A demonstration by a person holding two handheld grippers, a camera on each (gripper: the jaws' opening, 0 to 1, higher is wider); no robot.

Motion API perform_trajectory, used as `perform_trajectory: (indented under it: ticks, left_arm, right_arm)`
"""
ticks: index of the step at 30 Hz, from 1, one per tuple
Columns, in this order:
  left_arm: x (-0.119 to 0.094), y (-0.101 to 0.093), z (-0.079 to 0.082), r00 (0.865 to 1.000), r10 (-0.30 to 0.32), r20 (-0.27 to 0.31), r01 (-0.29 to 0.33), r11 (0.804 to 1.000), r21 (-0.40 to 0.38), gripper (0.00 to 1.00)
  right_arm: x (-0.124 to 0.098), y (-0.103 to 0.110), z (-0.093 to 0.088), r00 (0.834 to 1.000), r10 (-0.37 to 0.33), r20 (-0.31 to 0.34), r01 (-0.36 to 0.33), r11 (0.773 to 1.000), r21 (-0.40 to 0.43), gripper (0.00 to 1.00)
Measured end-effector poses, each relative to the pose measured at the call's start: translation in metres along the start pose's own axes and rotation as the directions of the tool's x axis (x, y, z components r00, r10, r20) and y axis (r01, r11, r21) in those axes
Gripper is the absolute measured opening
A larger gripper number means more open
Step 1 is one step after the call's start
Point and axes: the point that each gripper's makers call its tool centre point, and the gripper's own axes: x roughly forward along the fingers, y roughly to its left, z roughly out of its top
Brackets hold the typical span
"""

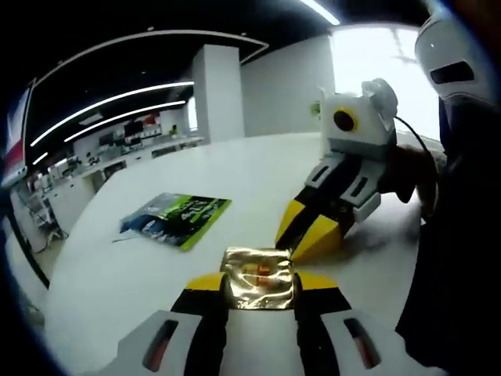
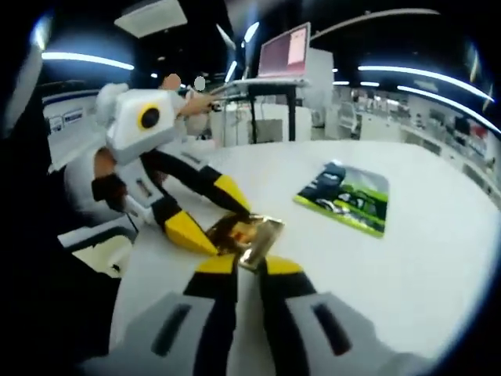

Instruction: Arrange the skincare products in the storage area until every visible bottle or jar stands upright without overlapping.

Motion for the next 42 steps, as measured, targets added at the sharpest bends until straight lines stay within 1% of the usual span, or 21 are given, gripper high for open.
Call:
perform_trajectory:
  ticks: [3, 5, 10, 16, 17, 18, 19, 21, 22, 23, 26, 28, 30, 33, 35, 38, 39, 40, 41, 42]
  left_arm:
    - [-0.006, 0.007, -0.003, 1.0, 0.021, 0.0, -0.021, 1.0, -0.009, 0.31]
    - [-0.01, 0.012, -0.005, 0.999, 0.033, -0.003, -0.033, 0.999, -0.013, 0.31]
    - [-0.02, 0.022, -0.01, 0.998, 0.057, 0.0, -0.057, 0.998, -0.036, 0.3]
    - [-0.029, 0.031, -0.015, 0.997, 0.077, -0.016, -0.078, 0.996, -0.044, 0.3]
    - [-0.03, 0.033, -0.015, 0.997, 0.079, -0.018, -0.08, 0.996, -0.043, 0.3]
    - [-0.032, 0.034, -0.015, 0.997, 0.08, -0.016, -0.081, 0.996, -0.047, 0.31]
    - [-0.032, 0.034, -0.008, 0.997, 0.076, 0.027, -0.074, 0.995, -0.063, 0.31]
    - [-0.033, 0.037, 0.002, 0.994, 0.074, 0.083, -0.065, 0.993, -0.103, 0.31]
    - [-0.033, 0.039, 0.007, 0.992, 0.076, 0.105, -0.063, 0.991, -0.118, 0.31]
    - [-0.033, 0.042, 0.011, 0.99, 0.08, 0.12, -0.064, 0.989, -0.132, 0.31]
    - [-0.029, 0.054, 0.019, 0.984, 0.102, 0.143, -0.075, 0.981, -0.179, 0.32]
    - [-0.024, 0.061, 0.024, 0.981, 0.103, 0.163, -0.063, 0.971, -0.231, 0.33]
    - [-0.018, 0.067, 0.027, 0.98, 0.094, 0.174, -0.047, 0.966, -0.254, 0.31]
    - [-0.002, 0.07, 0.033, 0.983, 0.077, 0.168, -0.033, 0.967, -0.252, 0.32]
    - [0.008, 0.071, 0.036, 0.986, 0.057, 0.158, -0.017, 0.969, -0.246, 0.33]
    - [0.02, 0.073, 0.037, 0.99, 0.042, 0.137, -0.005, 0.966, -0.26, 0.37]
    - [0.024, 0.073, 0.037, 0.991, 0.039, 0.125, -0.006, 0.967, -0.254, 0.37]
    - [0.027, 0.076, 0.037, 0.993, 0.051, 0.105, -0.025, 0.972, -0.235, 0.37]
    - [0.029, 0.079, 0.037, 0.993, 0.063, 0.097, -0.041, 0.975, -0.218, 0.37]
    - [0.032, 0.08, 0.038, 0.994, 0.065, 0.091, -0.044, 0.975, -0.217, 0.37]
  right_arm:
    - [0.011, 0.003, 0.003, 1.0, 0.012, -0.009, -0.012, 1.0, -0.013, 0.1]
    - [0.02, 0.009, 0.008, 0.999, 0.045, -0.008, -0.045, 0.999, -0.03, 0.1]
    - [0.032, 0.02, 0.018, 0.997, 0.072, -0.018, -0.073, 0.995, -0.061, 0.08]
    - [0.041, 0.024, 0.023, 0.996, 0.088, -0.022, -0.09, 0.994, -0.064, 0.09]
    - [0.041, 0.02, 0.026, 0.997, 0.073, -0.017, -0.075, 0.994, -0.078, 0.09]
    - [0.041, 0.012, 0.034, 0.999, 0.033, 0.02, -0.032, 0.995, -0.09, 0.08]
    - [0.039, 0.005, 0.039, 0.999, -0.009, 0.049, 0.013, 0.997, -0.073, 0.09]
    - [0.033, -0.009, 0.047, 0.995, -0.06, 0.085, 0.063, 0.997, -0.035, 0.12]
    - [0.03, -0.016, 0.048, 0.993, -0.078, 0.092, 0.08, 0.997, -0.02, 0.13]
    - [0.026, -0.026, 0.048, 0.989, -0.111, 0.099, 0.112, 0.994, 0.004, 0.14]
    - [0.012, -0.058, 0.045, 0.973, -0.21, 0.101, 0.203, 0.977, 0.071, 0.17]
    - [0.007, -0.073, 0.041, 0.967, -0.239, 0.088, 0.232, 0.969, 0.084, 0.2]
    - [0.001, -0.087, 0.038, 0.957, -0.277, 0.085, 0.268, 0.958, 0.099, 0.18]
    - [-0.004, -0.098, 0.034, 0.951, -0.301, 0.069, 0.293, 0.951, 0.104, 0.18]
    - [-0.006, -0.104, 0.031, 0.948, -0.313, 0.057, 0.306, 0.946, 0.11, 0.2]
    - [-0.008, -0.111, 0.026, 0.945, -0.324, 0.044, 0.316, 0.941, 0.123, 0.2]
    - [-0.009, -0.113, 0.024, 0.944, -0.328, 0.038, 0.321, 0.939, 0.127, 0.2]
    - [-0.009, -0.115, 0.023, 0.942, -0.333, 0.033, 0.327, 0.936, 0.129, 0.2]
    - [-0.01, -0.118, 0.022, 0.94, -0.339, 0.029, 0.333, 0.934, 0.13, 0.21]
    - [-0.01, -0.121, 0.02, 0.939, -0.344, 0.023, 0.338, 0.932, 0.13, 0.21]
